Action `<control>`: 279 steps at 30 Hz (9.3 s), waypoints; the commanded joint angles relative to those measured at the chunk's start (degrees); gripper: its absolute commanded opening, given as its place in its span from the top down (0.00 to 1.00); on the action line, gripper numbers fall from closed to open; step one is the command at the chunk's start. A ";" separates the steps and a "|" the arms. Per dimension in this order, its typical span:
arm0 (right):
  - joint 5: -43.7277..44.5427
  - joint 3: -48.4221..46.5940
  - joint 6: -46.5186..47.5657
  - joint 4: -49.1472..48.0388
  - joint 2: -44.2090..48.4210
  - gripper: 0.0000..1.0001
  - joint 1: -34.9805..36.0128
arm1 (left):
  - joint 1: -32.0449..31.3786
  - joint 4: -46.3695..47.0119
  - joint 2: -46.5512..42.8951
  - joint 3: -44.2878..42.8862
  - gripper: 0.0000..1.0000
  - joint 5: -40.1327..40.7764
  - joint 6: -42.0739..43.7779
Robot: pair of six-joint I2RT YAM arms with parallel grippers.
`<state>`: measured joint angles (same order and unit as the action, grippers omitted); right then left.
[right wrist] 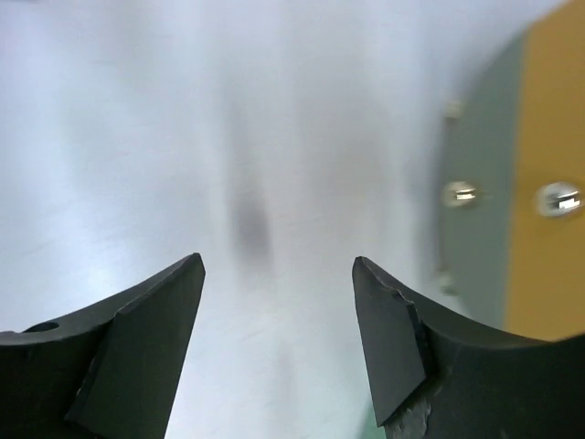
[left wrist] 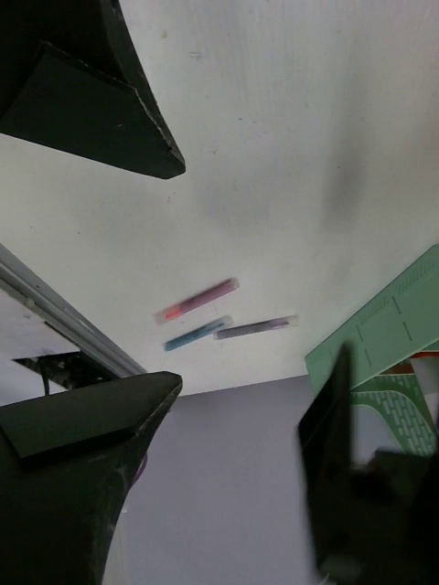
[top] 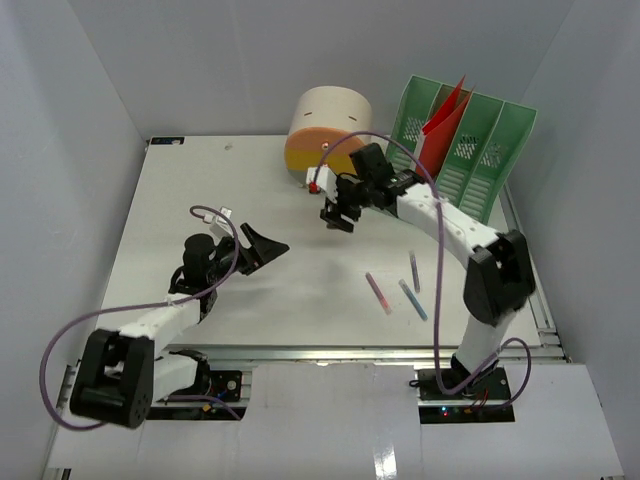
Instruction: Organize the desk
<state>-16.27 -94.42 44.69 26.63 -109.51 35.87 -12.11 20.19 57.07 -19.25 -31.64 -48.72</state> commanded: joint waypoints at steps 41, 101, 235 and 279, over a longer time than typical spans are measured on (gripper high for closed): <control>-65.10 45.30 -0.93 2.11 46.84 0.63 -47.83 | -9.88 31.65 81.16 -58.70 0.55 19.85 -28.71; 8.77 47.54 -36.70 -10.37 21.34 0.50 -25.59 | -7.84 -11.68 -7.12 -4.04 0.02 38.85 10.26; -0.20 52.78 -11.39 7.11 38.21 0.34 -20.61 | -14.60 -15.34 30.67 -45.62 0.28 24.22 -11.53; 15.59 -13.51 4.48 -1.46 -5.92 0.79 3.41 | -13.17 -19.20 -37.39 17.96 0.02 17.32 -13.36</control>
<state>-5.49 -100.52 48.83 27.18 -106.37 39.52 -25.61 1.74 18.40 -1.98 -12.31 -62.83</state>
